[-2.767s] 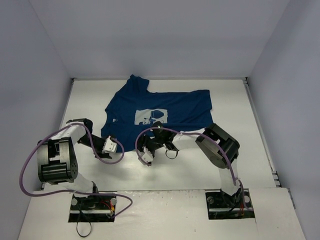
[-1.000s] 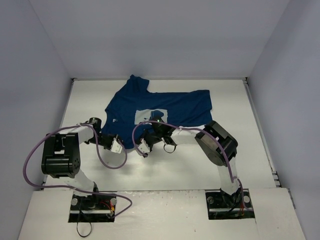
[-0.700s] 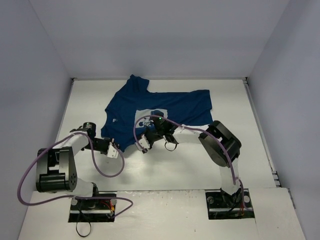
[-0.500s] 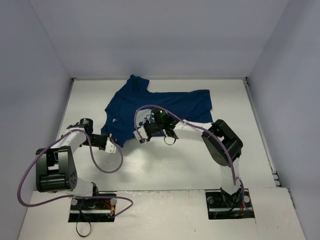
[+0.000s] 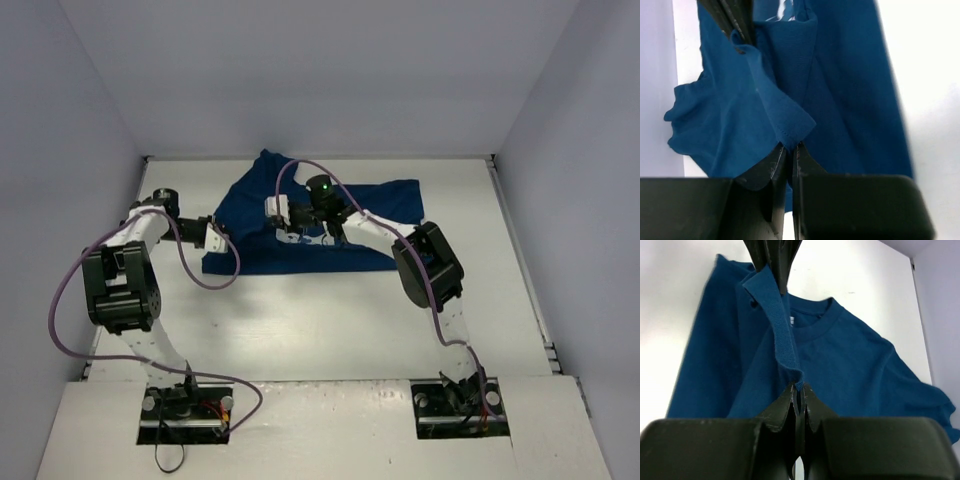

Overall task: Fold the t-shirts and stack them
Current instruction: Fold the flattened tshirt in 1/3 of the way

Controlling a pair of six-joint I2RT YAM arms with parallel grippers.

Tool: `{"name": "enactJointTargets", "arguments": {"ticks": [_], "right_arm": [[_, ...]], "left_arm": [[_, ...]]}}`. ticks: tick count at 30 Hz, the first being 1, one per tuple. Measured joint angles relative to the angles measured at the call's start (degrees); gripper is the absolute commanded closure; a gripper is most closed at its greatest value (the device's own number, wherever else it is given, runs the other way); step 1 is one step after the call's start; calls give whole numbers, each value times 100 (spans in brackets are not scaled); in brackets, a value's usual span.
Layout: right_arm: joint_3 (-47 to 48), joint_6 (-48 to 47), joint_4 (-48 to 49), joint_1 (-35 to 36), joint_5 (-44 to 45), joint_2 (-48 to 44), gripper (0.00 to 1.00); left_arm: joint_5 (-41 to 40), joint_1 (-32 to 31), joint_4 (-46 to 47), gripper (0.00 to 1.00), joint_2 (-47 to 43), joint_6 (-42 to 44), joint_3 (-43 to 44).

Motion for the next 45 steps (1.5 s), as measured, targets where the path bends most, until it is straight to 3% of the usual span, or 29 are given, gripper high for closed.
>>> {"name": "enactJointTargets", "arguments": {"ticks": [13, 15, 16, 18, 20, 22, 24, 27, 30, 34, 36, 41, 45], "right_arm": [[891, 1118, 324, -247, 195, 805, 100], [990, 1222, 341, -275, 206, 925, 95], [1052, 1275, 346, -289, 229, 990, 88], [1167, 1398, 352, -322, 295, 1108, 76], [1223, 1502, 355, -377, 395, 1187, 70], [1247, 1610, 372, -448, 482, 1228, 61], [1250, 1704, 386, -505, 601, 1234, 58], [1303, 1905, 437, -571, 776, 1236, 58], [1329, 2123, 561, -677, 919, 1222, 59], [951, 2185, 501, -808, 1086, 844, 65], [701, 2107, 205, -917, 1141, 451, 69], [-194, 1264, -978, -1504, 1349, -1114, 81], [-1071, 357, -2055, -2439, 1509, -2678, 93]], "left_arm": [[28, -3, -67, 100, 1275, 0, 1419], [34, -16, -120, 99, 1453, 0, 1589], [29, -28, -118, 93, 1554, 0, 1710], [1, -53, -97, 66, 1731, -3, 1903], [-50, -61, -96, 56, 1850, -20, 2007], [-103, -61, -95, 34, 1954, -25, 2100], [-161, -61, 24, 24, 2030, -130, 2189], [-212, -61, 282, 22, 2046, -346, 2262], [-313, -64, 1317, 18, 1965, -1276, 2142], [-829, -137, 3549, 15, 1479, -3506, 1421], [-1296, -228, 4150, 6, 1328, -4733, 1533], [-2489, -459, 3265, 3, 1143, -7139, 3119], [-3174, -565, 2866, 3, 14, -8530, 2445]]}}
